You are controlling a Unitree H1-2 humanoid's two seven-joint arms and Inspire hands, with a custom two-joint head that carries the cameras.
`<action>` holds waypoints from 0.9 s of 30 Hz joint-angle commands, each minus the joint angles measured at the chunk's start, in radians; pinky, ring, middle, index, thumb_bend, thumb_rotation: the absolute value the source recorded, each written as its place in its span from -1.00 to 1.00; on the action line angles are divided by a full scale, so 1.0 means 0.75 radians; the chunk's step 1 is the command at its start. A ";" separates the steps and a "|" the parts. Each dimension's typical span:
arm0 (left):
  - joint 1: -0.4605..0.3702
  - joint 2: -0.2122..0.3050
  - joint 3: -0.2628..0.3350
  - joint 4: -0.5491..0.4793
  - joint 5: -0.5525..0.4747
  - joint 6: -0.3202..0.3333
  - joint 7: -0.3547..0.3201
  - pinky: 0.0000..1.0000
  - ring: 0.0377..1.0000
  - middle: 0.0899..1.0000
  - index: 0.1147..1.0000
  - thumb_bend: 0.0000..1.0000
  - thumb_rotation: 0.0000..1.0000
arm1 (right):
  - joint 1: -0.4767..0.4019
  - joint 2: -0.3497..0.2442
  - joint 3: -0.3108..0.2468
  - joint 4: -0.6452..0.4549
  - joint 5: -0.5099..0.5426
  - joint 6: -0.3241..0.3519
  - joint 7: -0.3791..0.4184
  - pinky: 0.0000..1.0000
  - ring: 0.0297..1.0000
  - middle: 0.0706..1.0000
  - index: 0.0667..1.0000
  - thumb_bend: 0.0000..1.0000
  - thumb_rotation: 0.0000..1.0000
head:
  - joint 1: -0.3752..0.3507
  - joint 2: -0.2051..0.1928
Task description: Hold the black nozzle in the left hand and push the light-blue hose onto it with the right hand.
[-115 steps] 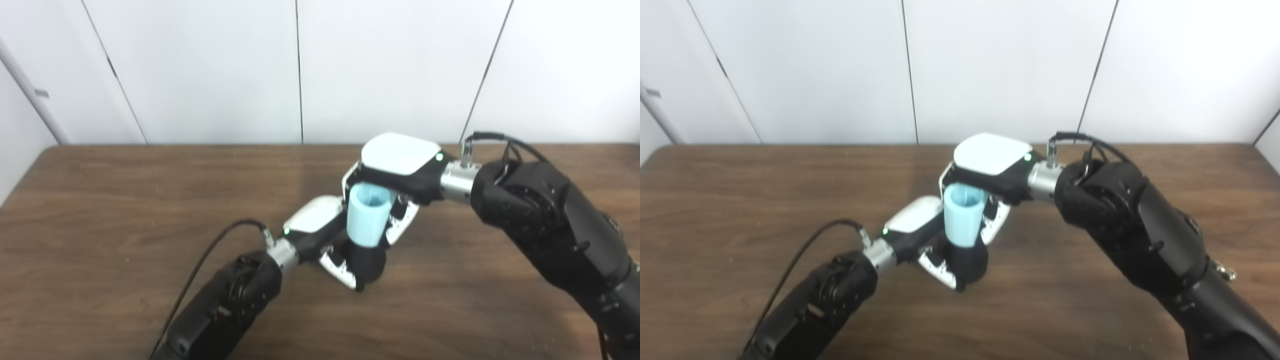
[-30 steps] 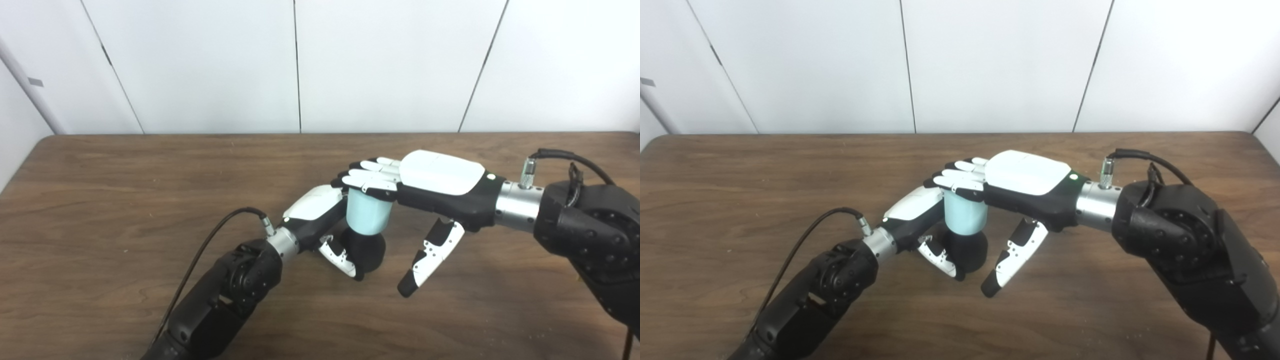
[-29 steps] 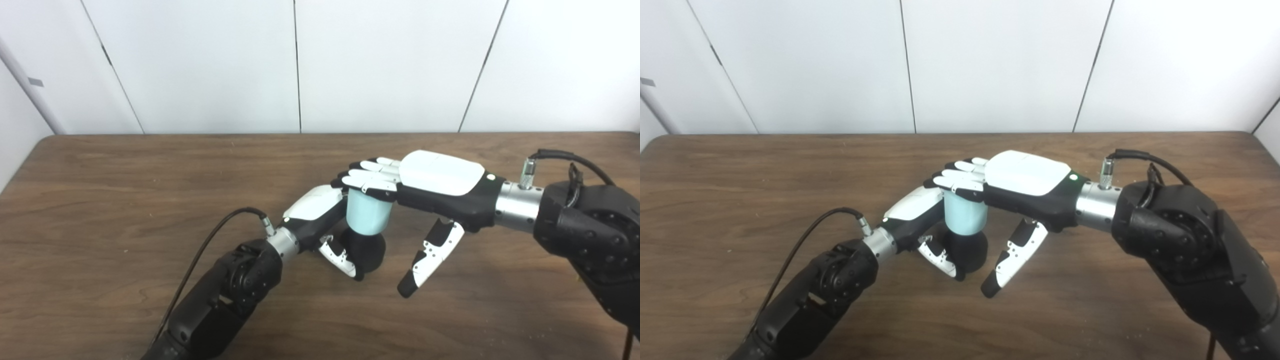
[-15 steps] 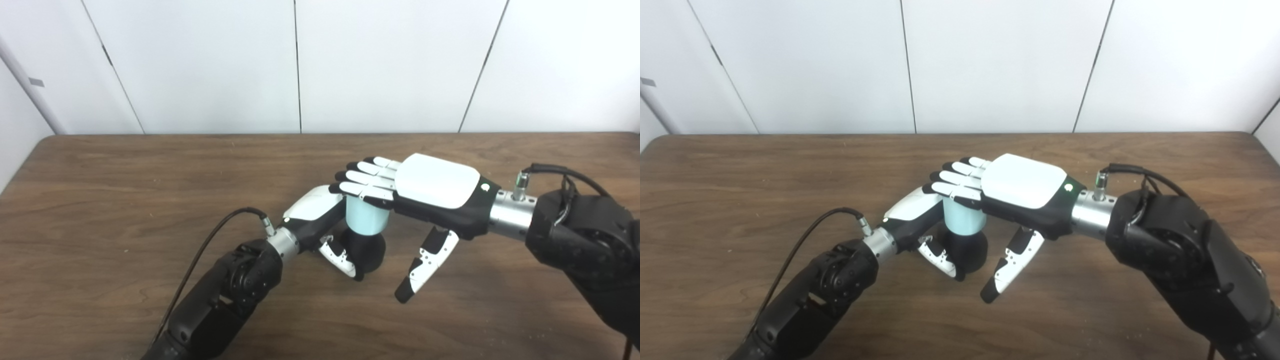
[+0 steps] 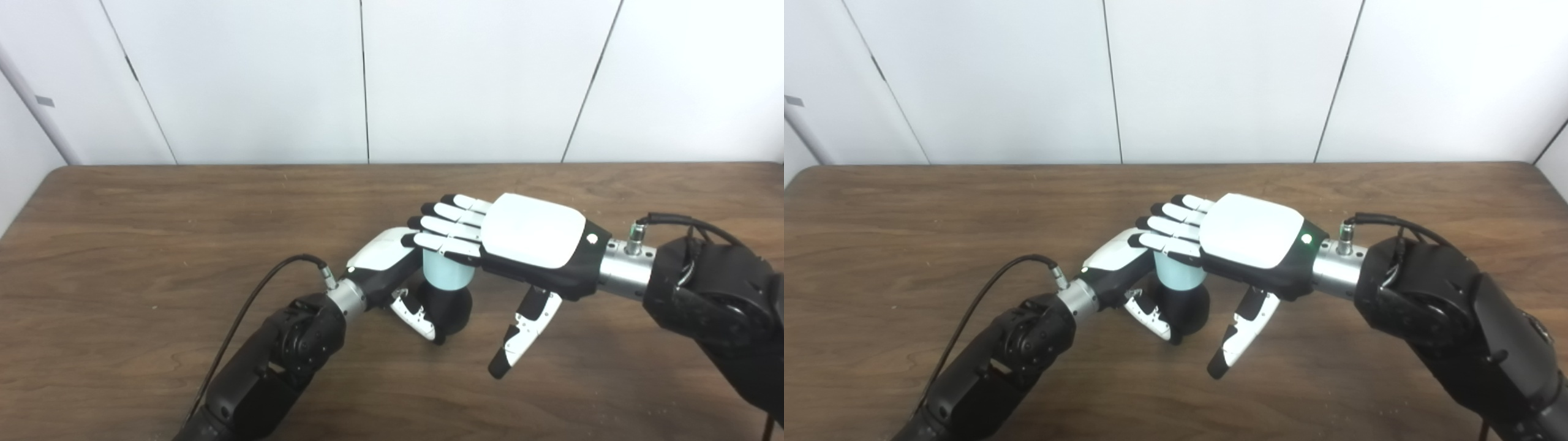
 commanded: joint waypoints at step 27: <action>0.026 0.041 -0.015 0.053 0.021 0.070 -0.130 1.00 0.17 -0.20 -0.13 0.05 -1.00 | 0.192 0.010 -0.092 0.006 0.032 0.004 -0.092 1.00 1.00 1.00 1.00 0.50 0.45 | 0.001 0.024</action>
